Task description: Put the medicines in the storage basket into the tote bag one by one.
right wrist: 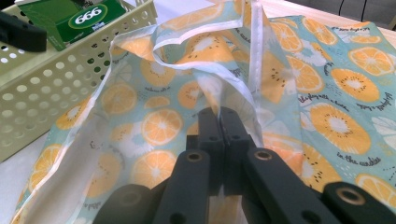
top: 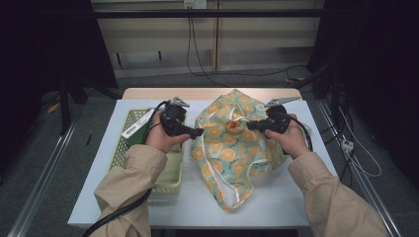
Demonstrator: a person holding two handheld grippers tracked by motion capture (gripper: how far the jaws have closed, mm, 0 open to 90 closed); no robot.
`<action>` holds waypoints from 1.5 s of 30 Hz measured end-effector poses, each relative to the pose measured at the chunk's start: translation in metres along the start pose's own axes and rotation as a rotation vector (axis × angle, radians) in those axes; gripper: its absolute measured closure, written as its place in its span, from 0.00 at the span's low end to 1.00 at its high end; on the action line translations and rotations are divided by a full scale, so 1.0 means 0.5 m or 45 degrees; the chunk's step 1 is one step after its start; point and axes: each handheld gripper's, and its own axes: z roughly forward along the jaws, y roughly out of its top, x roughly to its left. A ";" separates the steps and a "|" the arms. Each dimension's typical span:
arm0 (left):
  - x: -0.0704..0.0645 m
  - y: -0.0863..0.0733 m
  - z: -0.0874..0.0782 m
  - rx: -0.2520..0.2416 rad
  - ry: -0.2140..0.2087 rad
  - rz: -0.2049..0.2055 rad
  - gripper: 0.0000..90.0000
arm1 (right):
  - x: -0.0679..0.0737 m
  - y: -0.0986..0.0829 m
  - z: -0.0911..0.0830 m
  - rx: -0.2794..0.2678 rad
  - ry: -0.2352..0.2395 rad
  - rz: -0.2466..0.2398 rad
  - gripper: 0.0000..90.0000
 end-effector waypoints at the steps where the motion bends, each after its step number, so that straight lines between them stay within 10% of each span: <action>1: 0.004 -0.006 -0.004 -0.010 0.037 -0.019 0.13 | 0.000 0.000 0.000 0.000 0.000 0.000 1.00; 19: 0.090 -0.087 -0.050 0.045 0.184 -0.093 0.10 | -0.002 -0.001 -0.005 -0.005 -0.014 -0.007 1.00; 45: 0.085 -0.104 0.006 0.107 0.273 -0.195 0.07 | -0.007 -0.008 -0.006 -0.008 -0.007 0.000 1.00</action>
